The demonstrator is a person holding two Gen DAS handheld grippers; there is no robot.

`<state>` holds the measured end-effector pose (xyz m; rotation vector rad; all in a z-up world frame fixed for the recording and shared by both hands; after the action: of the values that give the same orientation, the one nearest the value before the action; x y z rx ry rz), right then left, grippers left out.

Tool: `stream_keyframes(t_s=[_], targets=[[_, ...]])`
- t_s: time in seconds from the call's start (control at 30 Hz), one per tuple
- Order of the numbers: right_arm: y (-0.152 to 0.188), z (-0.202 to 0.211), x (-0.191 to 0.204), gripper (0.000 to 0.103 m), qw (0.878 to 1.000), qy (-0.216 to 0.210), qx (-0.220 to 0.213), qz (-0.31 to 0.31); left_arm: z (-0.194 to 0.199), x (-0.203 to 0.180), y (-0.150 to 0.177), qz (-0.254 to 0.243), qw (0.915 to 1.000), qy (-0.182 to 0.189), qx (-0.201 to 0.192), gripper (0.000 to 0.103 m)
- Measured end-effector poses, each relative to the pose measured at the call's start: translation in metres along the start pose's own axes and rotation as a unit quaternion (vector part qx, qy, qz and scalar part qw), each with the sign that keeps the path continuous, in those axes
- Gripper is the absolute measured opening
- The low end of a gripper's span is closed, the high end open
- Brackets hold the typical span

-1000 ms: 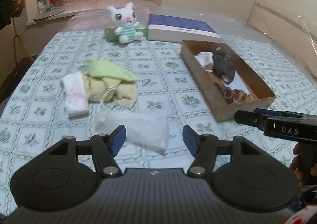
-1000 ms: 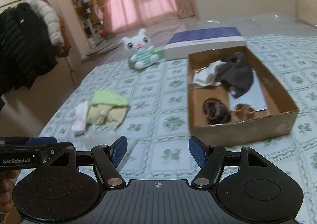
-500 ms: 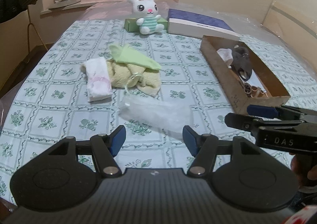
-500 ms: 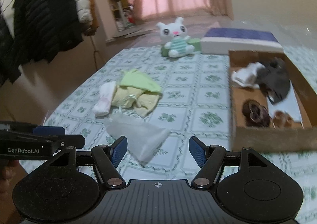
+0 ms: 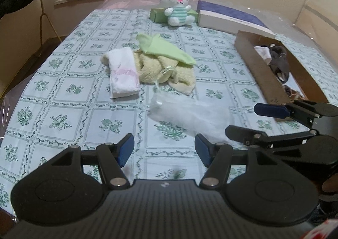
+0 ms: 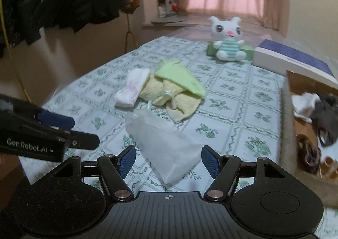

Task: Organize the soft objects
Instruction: 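Move both grippers back toward the clear plastic bag, then grasp the clear plastic bag with the right gripper and lift it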

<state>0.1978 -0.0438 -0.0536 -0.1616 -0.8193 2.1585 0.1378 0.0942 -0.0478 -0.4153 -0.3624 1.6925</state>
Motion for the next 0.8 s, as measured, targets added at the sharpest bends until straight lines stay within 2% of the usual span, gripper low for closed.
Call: stream_keyframes(t_s=[0.4, 0.8], targets=[[-0.014, -0.054, 0.014, 0.069, 0.996, 0.02, 0.022, 0.086, -0.025, 0.019, -0.008, 0.013, 0.9997, -0.014, 0.014, 0.061], [-0.02, -0.093, 0.012, 0.067, 0.993, 0.014, 0.053, 0.105, -0.039, 0.031, -0.012, 0.022, 0.9994, -0.016, 0.024, 0.06]])
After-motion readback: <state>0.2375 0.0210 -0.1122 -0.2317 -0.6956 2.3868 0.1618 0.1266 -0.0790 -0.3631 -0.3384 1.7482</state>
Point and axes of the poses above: each gripper's, at about its wrist camera, not at the fingertips, and z roughly against the way its jaws point, x to its left, y to its underside, the point moved 4 cm from there along -z, roughly the way its jaws point, and after that the axes turned 13 degrees about x, right-handed, at the moved point
